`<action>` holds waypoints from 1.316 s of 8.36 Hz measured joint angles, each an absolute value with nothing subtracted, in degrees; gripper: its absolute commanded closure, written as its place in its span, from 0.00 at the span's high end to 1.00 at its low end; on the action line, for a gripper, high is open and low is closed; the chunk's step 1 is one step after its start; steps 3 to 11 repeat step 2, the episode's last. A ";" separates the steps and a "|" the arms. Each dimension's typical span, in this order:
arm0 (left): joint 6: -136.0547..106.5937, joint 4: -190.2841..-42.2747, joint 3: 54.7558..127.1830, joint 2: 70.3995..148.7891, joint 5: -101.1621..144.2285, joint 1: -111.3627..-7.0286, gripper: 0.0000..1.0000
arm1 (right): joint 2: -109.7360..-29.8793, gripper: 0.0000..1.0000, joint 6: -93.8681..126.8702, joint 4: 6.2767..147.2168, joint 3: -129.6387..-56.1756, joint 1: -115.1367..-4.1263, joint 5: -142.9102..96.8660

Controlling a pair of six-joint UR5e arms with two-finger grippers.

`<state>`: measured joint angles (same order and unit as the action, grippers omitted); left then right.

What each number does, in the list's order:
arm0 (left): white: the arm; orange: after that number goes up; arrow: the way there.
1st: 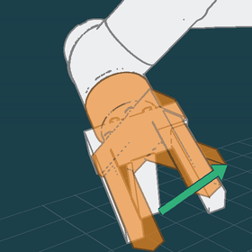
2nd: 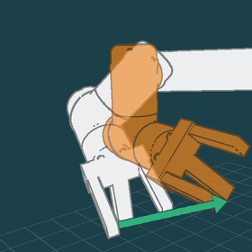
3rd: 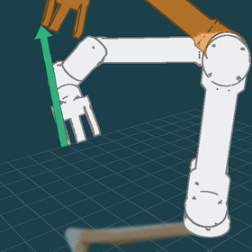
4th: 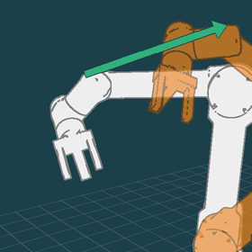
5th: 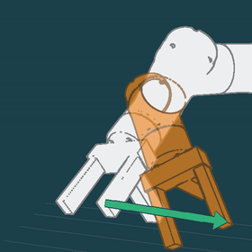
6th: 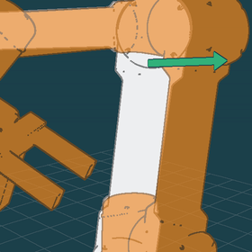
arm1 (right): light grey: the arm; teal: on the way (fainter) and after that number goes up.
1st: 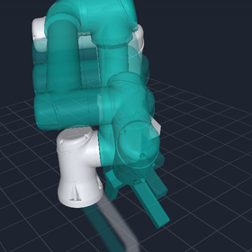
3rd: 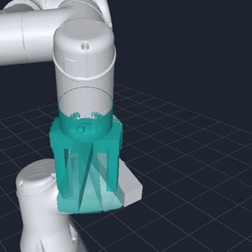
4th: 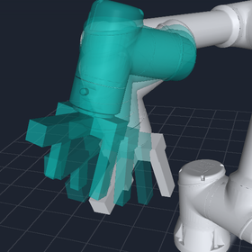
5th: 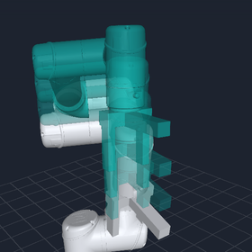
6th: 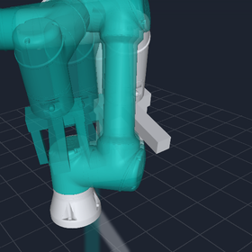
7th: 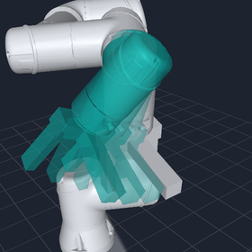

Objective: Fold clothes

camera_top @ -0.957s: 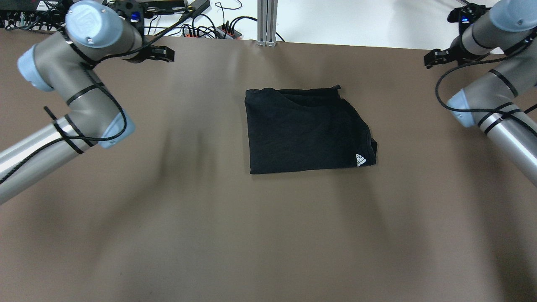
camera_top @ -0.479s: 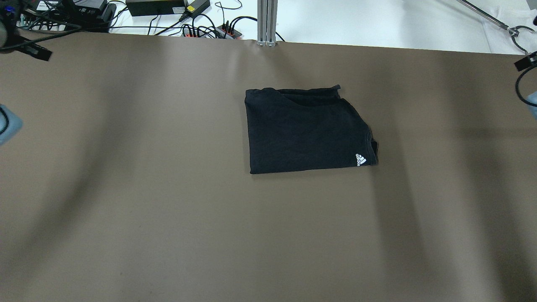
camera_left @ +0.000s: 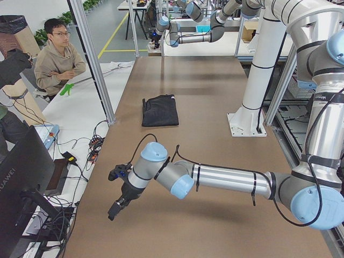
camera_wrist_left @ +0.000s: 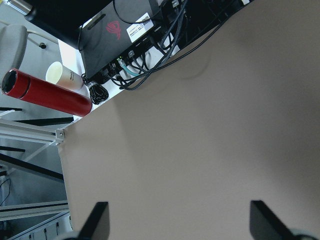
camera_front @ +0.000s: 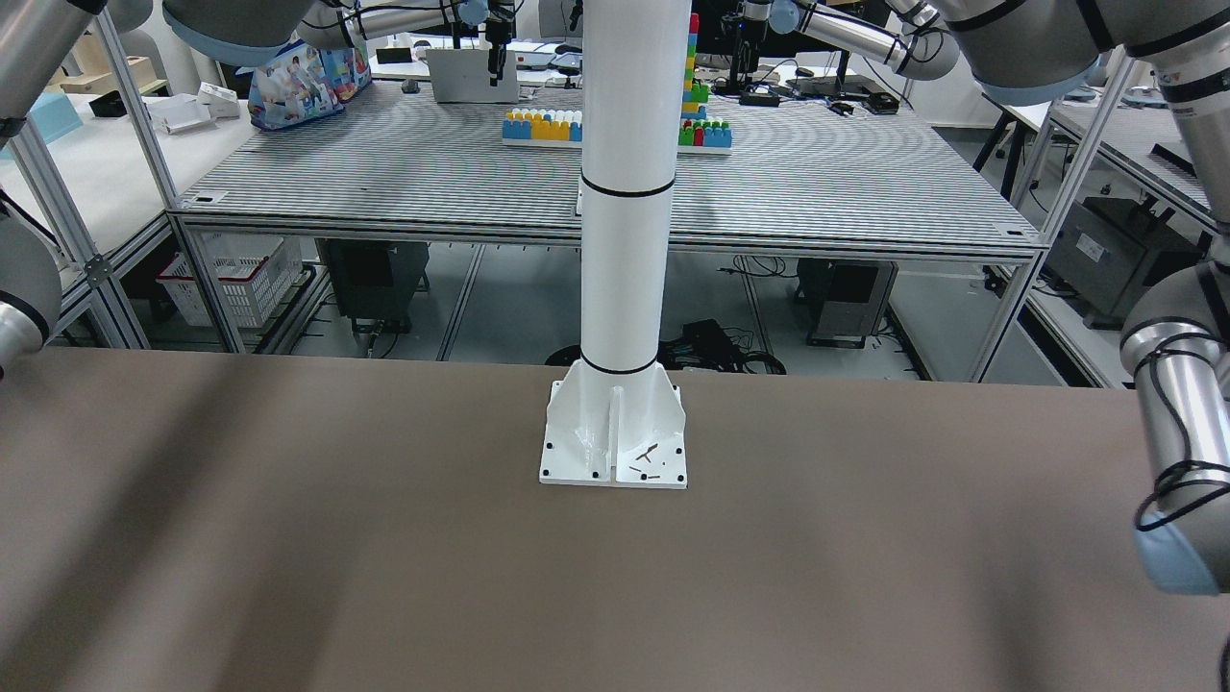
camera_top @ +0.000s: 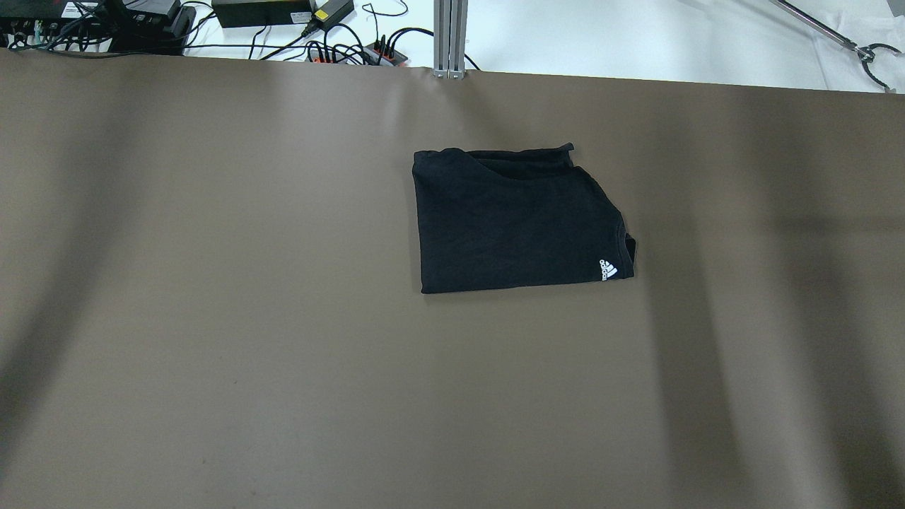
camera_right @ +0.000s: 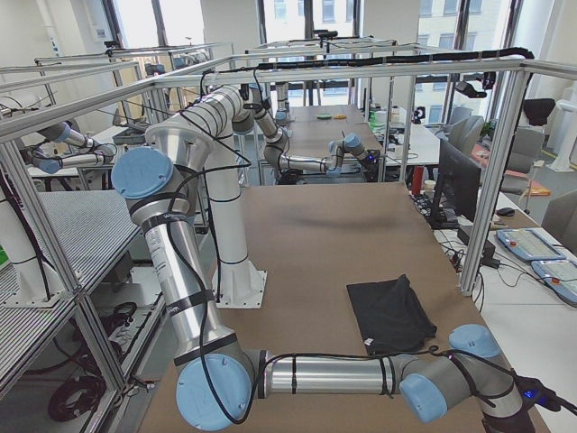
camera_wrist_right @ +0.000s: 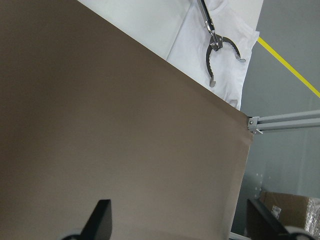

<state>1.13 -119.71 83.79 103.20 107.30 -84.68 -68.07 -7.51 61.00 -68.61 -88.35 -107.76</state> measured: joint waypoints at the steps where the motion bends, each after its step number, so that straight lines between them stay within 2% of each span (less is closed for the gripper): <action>1: 3.48 -123.82 80.09 102.96 109.83 -87.14 1.00 | -69.73 0.95 -7.79 61.00 -70.06 -88.82 -107.79; 2: 4.70 -126.89 77.68 102.71 110.99 -88.45 1.00 | -70.81 0.95 -7.90 61.00 -71.22 -89.33 -107.81; 11: 4.70 -126.89 77.68 102.71 110.99 -88.45 1.00 | -70.81 0.95 -7.90 61.00 -71.22 -89.33 -107.81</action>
